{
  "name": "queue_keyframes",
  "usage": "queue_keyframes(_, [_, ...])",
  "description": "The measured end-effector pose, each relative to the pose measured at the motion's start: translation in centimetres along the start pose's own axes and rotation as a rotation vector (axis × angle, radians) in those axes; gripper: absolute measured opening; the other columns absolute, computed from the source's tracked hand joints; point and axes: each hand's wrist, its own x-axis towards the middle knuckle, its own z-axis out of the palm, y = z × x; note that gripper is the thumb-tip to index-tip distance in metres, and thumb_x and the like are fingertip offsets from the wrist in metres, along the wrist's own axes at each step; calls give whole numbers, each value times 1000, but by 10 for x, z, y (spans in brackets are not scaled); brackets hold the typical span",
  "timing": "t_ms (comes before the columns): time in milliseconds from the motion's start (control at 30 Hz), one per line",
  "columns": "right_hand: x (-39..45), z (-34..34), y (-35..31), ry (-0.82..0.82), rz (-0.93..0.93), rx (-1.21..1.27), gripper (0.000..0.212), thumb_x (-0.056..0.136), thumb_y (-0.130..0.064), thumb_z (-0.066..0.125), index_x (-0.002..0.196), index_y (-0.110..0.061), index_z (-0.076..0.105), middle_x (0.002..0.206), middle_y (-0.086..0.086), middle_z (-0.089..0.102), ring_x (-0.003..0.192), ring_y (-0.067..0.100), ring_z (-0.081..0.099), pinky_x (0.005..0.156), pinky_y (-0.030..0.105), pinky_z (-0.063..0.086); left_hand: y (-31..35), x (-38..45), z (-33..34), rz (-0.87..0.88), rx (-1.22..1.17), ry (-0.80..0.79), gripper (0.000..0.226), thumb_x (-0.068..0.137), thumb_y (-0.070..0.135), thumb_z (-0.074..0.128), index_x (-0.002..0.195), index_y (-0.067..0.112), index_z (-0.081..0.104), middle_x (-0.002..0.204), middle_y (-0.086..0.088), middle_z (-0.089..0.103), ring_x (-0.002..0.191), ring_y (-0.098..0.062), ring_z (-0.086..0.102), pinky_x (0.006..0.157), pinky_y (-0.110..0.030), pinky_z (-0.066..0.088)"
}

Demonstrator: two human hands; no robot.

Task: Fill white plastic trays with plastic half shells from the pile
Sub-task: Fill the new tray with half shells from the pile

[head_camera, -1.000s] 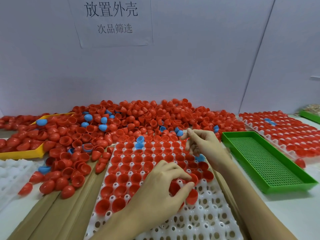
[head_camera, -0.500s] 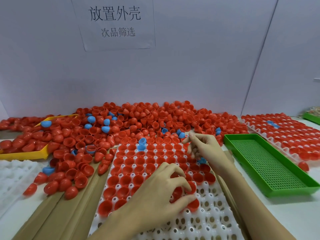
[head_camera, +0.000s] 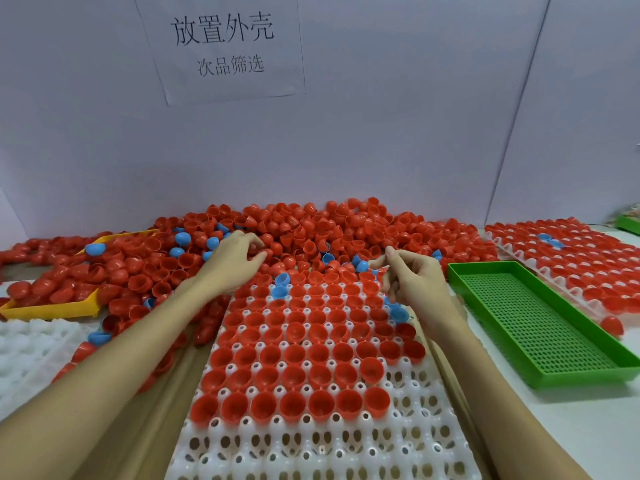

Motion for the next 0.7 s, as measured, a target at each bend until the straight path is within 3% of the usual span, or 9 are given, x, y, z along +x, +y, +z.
queue_keyframes(100, [0, -1, 3, 28, -25, -16, 40, 111, -25, 52, 89, -2, 77, 54, 6, 59, 44, 14, 48, 48, 18, 44, -21, 25, 6, 84, 257, -96, 53, 105, 30, 55, 156, 27, 40, 151, -6, 47, 136, -27, 46, 111, -44, 43])
queue_keyframes(200, [1, -2, 5, 21, -32, -46, 40, 111, -25, 52, 88, -4, 76, 53, 7, 57, 46, 16, 47, 49, 21, 44, -31, 34, 20, 121, 362, -214, 52, 107, 38, 48, 157, 41, 34, 159, 1, 41, 140, -24, 44, 113, -49, 35])
queue_keyframes(267, [2, -2, 6, 26, -42, -72, 40, 111, -26, 52, 87, -6, 76, 54, 7, 58, 46, 17, 48, 49, 21, 45, -34, 37, 29, 84, 263, -252, 48, 108, 38, 48, 155, 41, 38, 151, 2, 48, 134, -21, 50, 112, -52, 32])
queue_keyframes(367, [3, -3, 6, 38, -62, -90, 40, 111, -27, 52, 86, -7, 76, 54, 8, 60, 46, 18, 49, 50, 21, 45, -38, 38, 32, 95, 86, -197, 40, 102, 31, 61, 141, 35, 51, 133, 2, 59, 121, -19, 57, 108, -50, 43])
queue_keyframes(500, [1, -1, 7, 30, -78, -115, 40, 111, -28, 52, 86, -10, 76, 53, 7, 60, 48, 22, 50, 52, 23, 46, -39, 36, 30, 113, -5, -116, 28, 93, 16, 74, 116, 26, 61, 118, 3, 63, 111, -18, 59, 92, -34, 51])
queue_keyframes(633, [1, -2, 6, 41, -75, -126, 40, 111, -28, 52, 84, -12, 77, 53, 7, 61, 49, 25, 51, 51, 26, 47, -36, 33, 23, 139, -8, 64, 26, 87, 12, 78, 108, 24, 68, 105, 9, 65, 99, -15, 62, 78, -26, 45])
queue_keyframes(700, [1, -2, 5, 46, -78, -133, 40, 111, -27, 52, 83, -12, 76, 53, 7, 61, 48, 24, 51, 51, 26, 47, -35, 27, 16, 192, 57, 128, 26, 90, 13, 76, 111, 24, 68, 106, 7, 66, 94, -17, 64, 76, -31, 51])
